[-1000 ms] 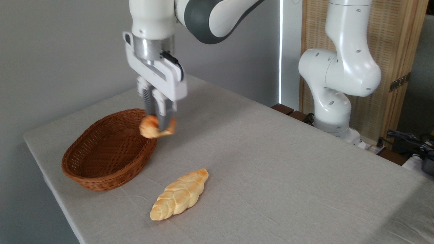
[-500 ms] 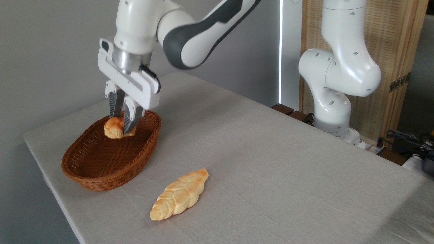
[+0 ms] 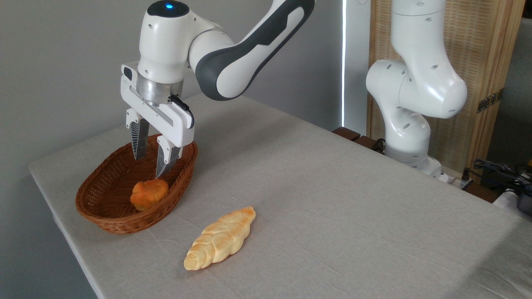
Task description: Put bread into the basket
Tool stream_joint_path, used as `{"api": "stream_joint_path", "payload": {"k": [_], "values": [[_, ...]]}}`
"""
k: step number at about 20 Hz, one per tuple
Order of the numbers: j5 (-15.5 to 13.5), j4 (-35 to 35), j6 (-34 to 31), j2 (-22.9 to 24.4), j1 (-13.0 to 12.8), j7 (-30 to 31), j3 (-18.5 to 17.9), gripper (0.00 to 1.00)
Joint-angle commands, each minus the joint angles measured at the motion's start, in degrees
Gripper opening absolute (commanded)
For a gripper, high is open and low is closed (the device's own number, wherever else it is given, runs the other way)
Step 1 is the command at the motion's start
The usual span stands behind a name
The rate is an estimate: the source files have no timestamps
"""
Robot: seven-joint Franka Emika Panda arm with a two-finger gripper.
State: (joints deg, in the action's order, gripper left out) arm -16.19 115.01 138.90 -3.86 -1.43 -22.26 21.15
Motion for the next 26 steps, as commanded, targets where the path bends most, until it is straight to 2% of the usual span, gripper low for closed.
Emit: {"api": "stream_joint_path", "payload": {"k": [1, 5, 8, 10, 13, 16, 19, 21, 26], "values": [[4.3, -0.4, -6.4, 3.5, 0.4, 0.2, -2.4, 1.00], [11.1, -4.5, -20.6, 5.5, 0.4, -0.2, -5.5, 1.00], [16.0, -6.0, -30.1, 6.3, 0.4, -6.0, -6.9, 1.00], [16.1, -7.0, -35.5, 6.9, 0.3, -12.9, -8.0, 1.00], [15.4, -7.0, -37.6, 9.0, 0.3, -20.8, -11.8, 1.00], [15.4, -6.9, -38.1, 9.2, 0.3, -21.5, -13.5, 1.00], [15.1, -7.1, -38.1, 9.5, 0.3, -21.5, -16.9, 1.00], [13.3, -7.1, -38.1, 10.3, 0.3, -21.3, -17.5, 1.00], [13.2, -7.1, -38.0, 10.3, 0.4, -21.2, -19.7, 1.00]]}}
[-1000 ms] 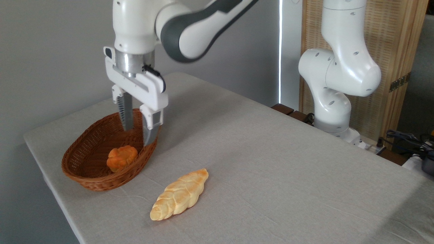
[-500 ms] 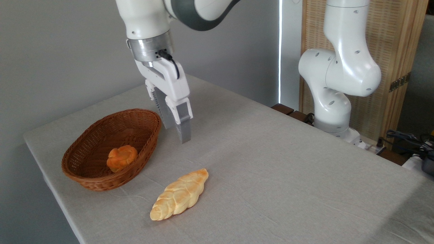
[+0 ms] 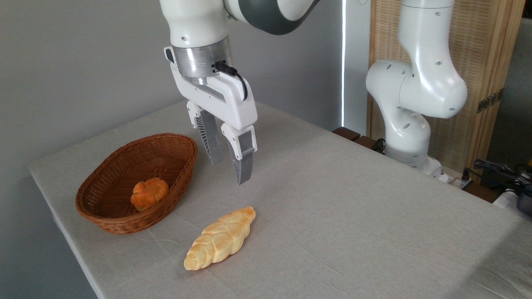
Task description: Put bread into the basket
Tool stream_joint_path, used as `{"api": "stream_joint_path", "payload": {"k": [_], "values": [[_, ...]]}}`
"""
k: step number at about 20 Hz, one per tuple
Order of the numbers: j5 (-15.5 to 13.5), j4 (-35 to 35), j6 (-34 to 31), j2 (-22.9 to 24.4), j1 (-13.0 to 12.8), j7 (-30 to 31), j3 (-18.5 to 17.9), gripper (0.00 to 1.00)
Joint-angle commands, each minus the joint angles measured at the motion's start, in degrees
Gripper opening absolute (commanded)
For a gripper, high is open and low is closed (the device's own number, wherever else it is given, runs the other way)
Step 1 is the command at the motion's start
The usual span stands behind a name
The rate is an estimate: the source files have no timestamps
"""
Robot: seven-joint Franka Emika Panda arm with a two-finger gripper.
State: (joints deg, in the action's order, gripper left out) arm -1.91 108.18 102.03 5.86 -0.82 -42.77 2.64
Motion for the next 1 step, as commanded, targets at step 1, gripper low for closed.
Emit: {"api": "stream_joint_path", "payload": {"k": [1], "values": [[-1.2, -0.2, -1.1, 0.6, -0.2, -0.7, -1.2, 1.00]]}}
